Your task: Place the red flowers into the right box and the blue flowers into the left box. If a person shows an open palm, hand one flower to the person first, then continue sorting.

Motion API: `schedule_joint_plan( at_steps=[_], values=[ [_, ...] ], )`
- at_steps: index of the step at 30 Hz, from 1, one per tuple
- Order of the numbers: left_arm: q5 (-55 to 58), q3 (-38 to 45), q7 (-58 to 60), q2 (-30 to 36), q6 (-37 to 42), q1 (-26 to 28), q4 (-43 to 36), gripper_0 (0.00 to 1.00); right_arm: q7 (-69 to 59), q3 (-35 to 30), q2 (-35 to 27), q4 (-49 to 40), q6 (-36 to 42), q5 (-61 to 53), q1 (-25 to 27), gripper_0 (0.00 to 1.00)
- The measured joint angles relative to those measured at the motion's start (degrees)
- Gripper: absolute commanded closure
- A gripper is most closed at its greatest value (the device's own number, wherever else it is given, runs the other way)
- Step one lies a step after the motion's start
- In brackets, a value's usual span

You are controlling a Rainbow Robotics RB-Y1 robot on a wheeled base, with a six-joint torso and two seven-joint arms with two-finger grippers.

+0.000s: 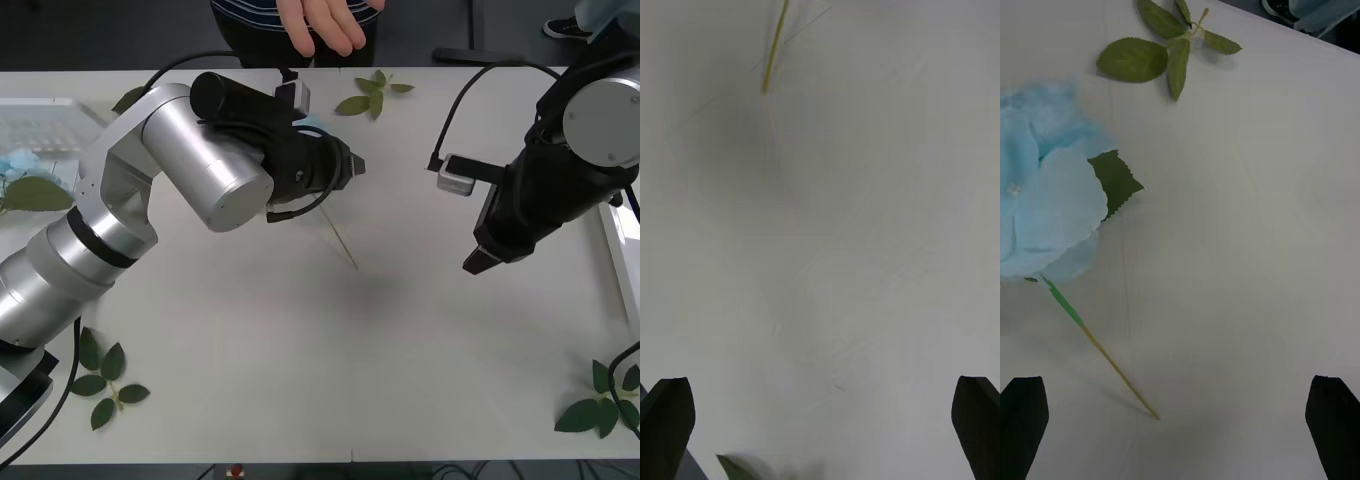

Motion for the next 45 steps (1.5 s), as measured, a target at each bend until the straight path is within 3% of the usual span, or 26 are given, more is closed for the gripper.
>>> schedule_joint_plan(
  at_steps=[10, 17, 32, 45],
  values=[
    [0.61, 0.0, 0.09, 0.0, 4.69, 0.0, -2.16, 0.0, 2.65, -0.63, 0.0, 0.0, -2.94, 1.8, 1.69, 0.0],
    [-2.57, -0.76, 7.78, 0.0, 4.69, 0.0, -1.81, 0.0, 2.66, -0.63, 0.0, 0.0, -2.94, 1.8, 1.69, 0.0],
    [-7.97, -8.57, 14.74, -1.61, 1.95, -1.09, 8.43, 0.0, 2.66, -0.63, 0.0, 0.0, -2.94, 1.8, 1.69, 0.0],
    [-11.32, -11.89, 14.95, -6.63, 1.86, -8.09, 21.11, 0.0, 2.67, -0.63, 0.0, 0.0, -2.94, 1.8, 1.69, 0.0]
  ],
)
